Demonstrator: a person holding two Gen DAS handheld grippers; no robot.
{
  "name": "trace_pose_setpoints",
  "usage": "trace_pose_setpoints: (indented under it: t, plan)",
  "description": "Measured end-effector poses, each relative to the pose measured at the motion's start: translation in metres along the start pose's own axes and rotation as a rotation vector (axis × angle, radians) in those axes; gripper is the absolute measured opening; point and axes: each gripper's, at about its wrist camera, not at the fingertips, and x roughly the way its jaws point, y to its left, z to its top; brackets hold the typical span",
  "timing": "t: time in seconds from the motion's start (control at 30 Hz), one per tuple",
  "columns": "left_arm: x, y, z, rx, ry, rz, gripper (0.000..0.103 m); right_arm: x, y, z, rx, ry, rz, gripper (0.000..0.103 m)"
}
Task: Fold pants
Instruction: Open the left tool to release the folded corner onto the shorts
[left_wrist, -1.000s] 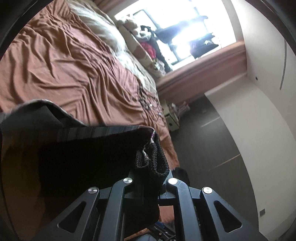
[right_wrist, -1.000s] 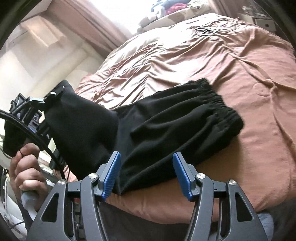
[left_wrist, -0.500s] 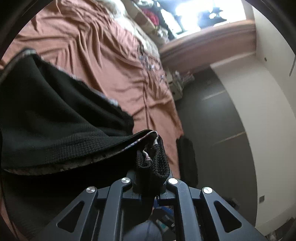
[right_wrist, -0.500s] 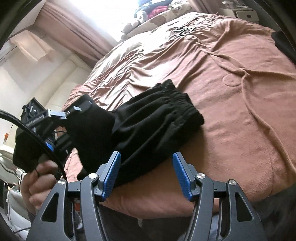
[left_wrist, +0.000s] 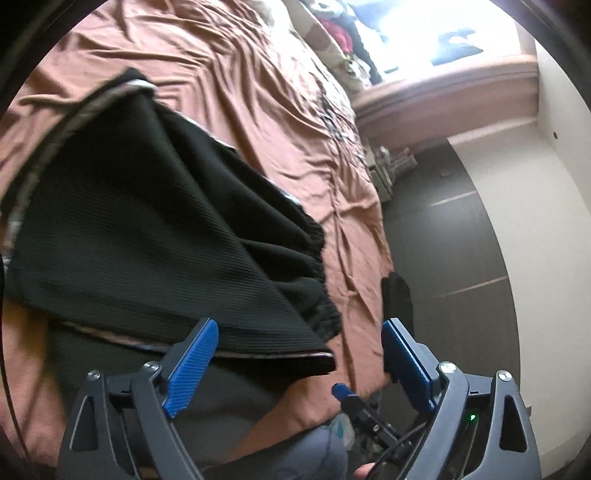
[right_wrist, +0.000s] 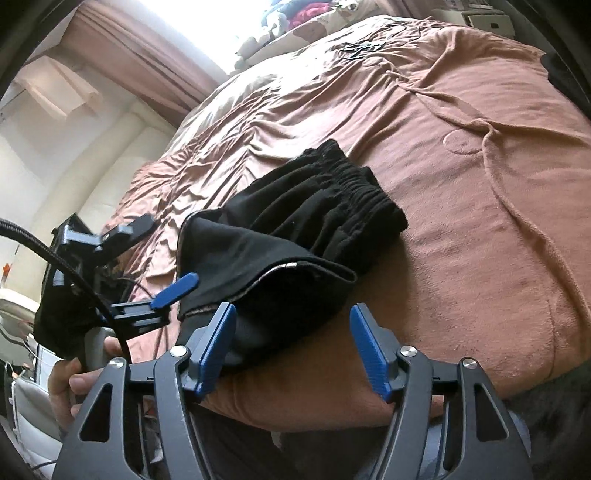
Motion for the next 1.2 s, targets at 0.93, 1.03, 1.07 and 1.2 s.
trace_pose_setpoints:
  t: [0.93, 1.03, 1.07, 1.2]
  plan:
    - [-0.045, 0.094, 0.002, -0.181, -0.045, 0.143, 0.092, 0.034, 0.006, 0.006, -0.054, -0.011, -0.102, 0.007]
    - [-0.034, 0.098, 0.005, -0.194, -0.042, 0.138, 0.092, 0.025, 0.008, 0.005, -0.06, -0.03, -0.092, 0.006]
    - [-0.03, 0.1, 0.007, -0.203, -0.041, 0.133, 0.092, 0.022, 0.008, 0.005, -0.061, -0.034, -0.087, 0.006]
    - [-0.021, 0.102, 0.015, -0.233, -0.081, 0.119, 0.092, 0.019, 0.007, 0.004, -0.07, -0.032, -0.083, 0.006]
